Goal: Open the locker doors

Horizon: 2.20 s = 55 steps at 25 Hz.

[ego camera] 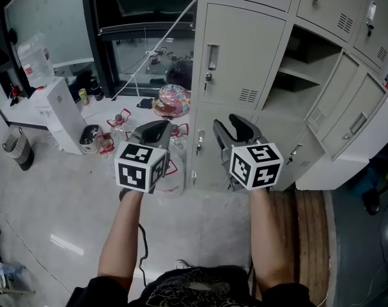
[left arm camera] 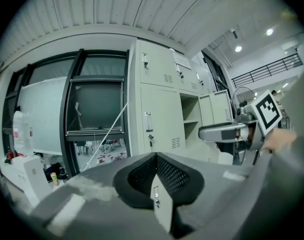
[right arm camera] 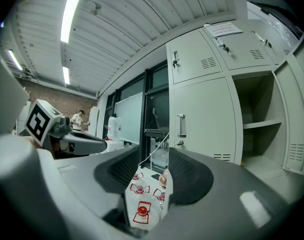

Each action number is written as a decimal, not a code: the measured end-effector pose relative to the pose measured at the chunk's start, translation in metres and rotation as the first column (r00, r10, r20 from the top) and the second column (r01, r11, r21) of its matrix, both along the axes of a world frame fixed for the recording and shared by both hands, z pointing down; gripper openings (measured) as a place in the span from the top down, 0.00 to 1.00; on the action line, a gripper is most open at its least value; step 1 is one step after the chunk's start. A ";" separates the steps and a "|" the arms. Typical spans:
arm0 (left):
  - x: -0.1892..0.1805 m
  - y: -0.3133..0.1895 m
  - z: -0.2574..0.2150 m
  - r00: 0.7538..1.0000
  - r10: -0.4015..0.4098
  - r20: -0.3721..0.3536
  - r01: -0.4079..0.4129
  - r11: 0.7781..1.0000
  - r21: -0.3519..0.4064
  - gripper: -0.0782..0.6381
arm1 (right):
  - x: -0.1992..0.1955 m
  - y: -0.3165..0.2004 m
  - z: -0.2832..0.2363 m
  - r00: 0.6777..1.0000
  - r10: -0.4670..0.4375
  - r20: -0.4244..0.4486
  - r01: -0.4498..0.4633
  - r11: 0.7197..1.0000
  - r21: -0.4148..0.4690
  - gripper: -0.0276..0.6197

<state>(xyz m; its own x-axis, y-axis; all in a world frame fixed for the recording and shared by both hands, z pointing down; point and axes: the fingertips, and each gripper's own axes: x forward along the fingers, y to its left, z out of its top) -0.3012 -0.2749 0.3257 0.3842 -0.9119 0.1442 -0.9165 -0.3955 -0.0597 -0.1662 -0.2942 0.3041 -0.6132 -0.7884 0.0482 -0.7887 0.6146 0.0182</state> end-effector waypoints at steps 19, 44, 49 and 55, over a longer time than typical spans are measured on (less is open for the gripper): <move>-0.027 -0.016 0.012 0.996 -0.078 0.046 0.078 0.997 -0.009 0.89 | -0.042 -0.037 -0.016 0.997 -0.075 0.008 0.075 0.997 0.030 0.68; -0.033 -0.168 -0.007 0.988 -0.144 0.053 0.144 0.990 0.008 0.89 | -0.066 -0.206 -0.029 0.987 -0.161 0.023 0.159 0.986 0.043 0.64; -0.038 -0.185 -0.002 0.987 -0.153 0.053 0.153 0.988 0.007 0.89 | -0.072 -0.222 -0.029 0.986 -0.168 0.020 0.167 0.985 0.048 0.64; -0.043 -0.199 0.003 0.987 -0.154 0.052 0.154 0.988 0.004 0.89 | -0.070 -0.232 -0.027 0.988 -0.154 0.026 0.153 0.987 0.050 0.64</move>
<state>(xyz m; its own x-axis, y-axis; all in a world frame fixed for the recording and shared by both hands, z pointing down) -0.3437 -0.4738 0.3290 0.2312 -0.9596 0.1602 -0.9622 -0.2499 -0.1087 -0.2360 -0.5266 0.2772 -0.7278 -0.6857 -0.0074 -0.6856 0.7274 0.0288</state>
